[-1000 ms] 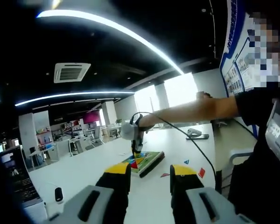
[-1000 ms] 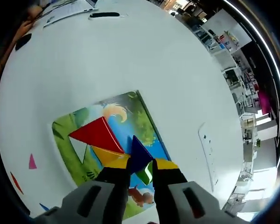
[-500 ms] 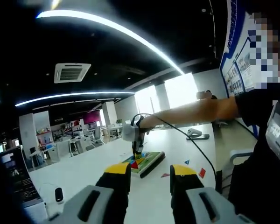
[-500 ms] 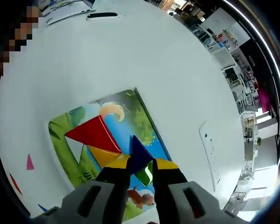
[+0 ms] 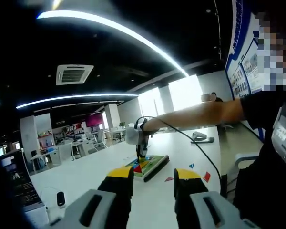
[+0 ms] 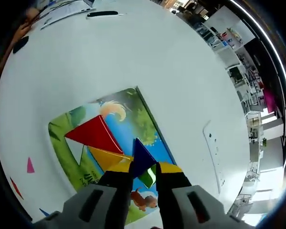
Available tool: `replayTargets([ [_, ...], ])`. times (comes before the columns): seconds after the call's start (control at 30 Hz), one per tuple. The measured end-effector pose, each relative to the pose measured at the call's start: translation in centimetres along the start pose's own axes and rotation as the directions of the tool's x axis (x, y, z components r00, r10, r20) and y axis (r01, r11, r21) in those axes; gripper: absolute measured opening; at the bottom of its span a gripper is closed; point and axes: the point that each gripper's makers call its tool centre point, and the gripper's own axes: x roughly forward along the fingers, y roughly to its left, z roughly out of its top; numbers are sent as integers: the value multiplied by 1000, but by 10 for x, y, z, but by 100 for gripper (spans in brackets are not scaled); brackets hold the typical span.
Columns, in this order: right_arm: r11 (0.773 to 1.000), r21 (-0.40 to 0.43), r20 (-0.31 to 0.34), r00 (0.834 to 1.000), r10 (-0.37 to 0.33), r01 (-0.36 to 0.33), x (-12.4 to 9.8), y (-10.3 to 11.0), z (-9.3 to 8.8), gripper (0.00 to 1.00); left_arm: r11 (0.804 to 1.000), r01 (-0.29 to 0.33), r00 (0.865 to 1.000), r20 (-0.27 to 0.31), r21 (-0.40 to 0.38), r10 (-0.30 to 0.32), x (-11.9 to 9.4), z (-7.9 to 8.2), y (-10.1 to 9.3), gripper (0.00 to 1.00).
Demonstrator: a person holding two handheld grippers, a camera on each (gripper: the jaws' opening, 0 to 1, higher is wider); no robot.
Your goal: Pick up the tangram pieces one by one and place each piece onto its matching region on the pattern sheet, fitting the shapes together until the outline on the sheet is completely filled by the tangram pieces
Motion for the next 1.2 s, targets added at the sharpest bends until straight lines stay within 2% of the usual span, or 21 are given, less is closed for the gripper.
replayTargets([
  [0.27, 1000, 19, 28, 1000, 2, -3, 1, 1, 5, 21, 1000, 0, 1000, 1, -1, 0, 1, 0, 1, 35],
  [0.8, 1000, 29, 12, 1000, -1, 0, 1, -3, 2, 21, 1000, 0, 1000, -2, -2, 0, 2, 0, 3, 35],
  [0.93, 1000, 26, 16, 1000, -12, 11, 1, -7, 2, 27, 1000, 1, 1000, -2, -1, -1, 2, 0, 2, 35],
  [1.1, 999, 35, 22, 1000, -14, 13, 1, -7, 0, 28, 1000, -2, 1000, -1, -1, 2, 2, -1, 1, 35],
  [1.2, 999, 32, 10, 1000, -29, 29, 0, -10, -3, 32, 1000, -1, 1000, -2, 0, 1, 2, -1, 1, 35],
])
